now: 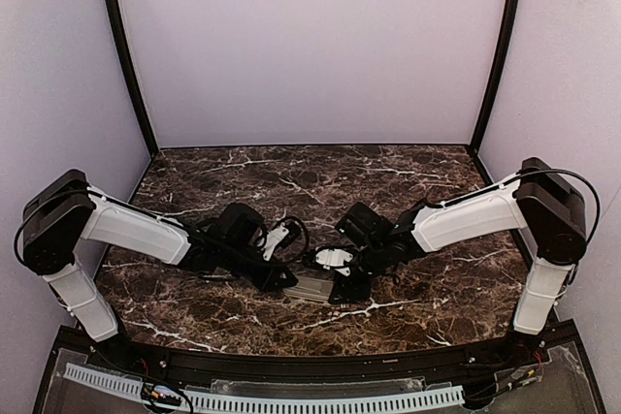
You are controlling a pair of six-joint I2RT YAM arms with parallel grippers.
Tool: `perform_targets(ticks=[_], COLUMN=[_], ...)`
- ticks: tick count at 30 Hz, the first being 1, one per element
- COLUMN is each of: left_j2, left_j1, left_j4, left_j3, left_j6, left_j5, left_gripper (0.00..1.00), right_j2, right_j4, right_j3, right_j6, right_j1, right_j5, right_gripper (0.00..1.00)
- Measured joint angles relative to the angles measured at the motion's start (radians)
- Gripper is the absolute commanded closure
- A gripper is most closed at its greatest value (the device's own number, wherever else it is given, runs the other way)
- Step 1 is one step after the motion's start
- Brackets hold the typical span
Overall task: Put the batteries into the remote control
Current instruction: Load the battery cover onto the remote control.
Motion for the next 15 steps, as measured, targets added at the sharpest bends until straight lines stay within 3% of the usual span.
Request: perform_targets(ticks=[8, 15], left_j2=[0.012, 0.016], left_j1=[-0.009, -0.037], left_j4=[-0.034, -0.084], left_j3=[0.027, 0.058], left_j6=[0.005, 0.029], left_j5=[-0.024, -0.071], left_gripper=[0.85, 0.76], right_j2=[0.0, 0.0], right_j4=[0.0, 0.0], right_j3=[0.0, 0.0], right_j6=[0.0, 0.005], right_j1=[0.0, 0.0], right_j5=[-0.001, -0.006], right_gripper=[0.58, 0.58])
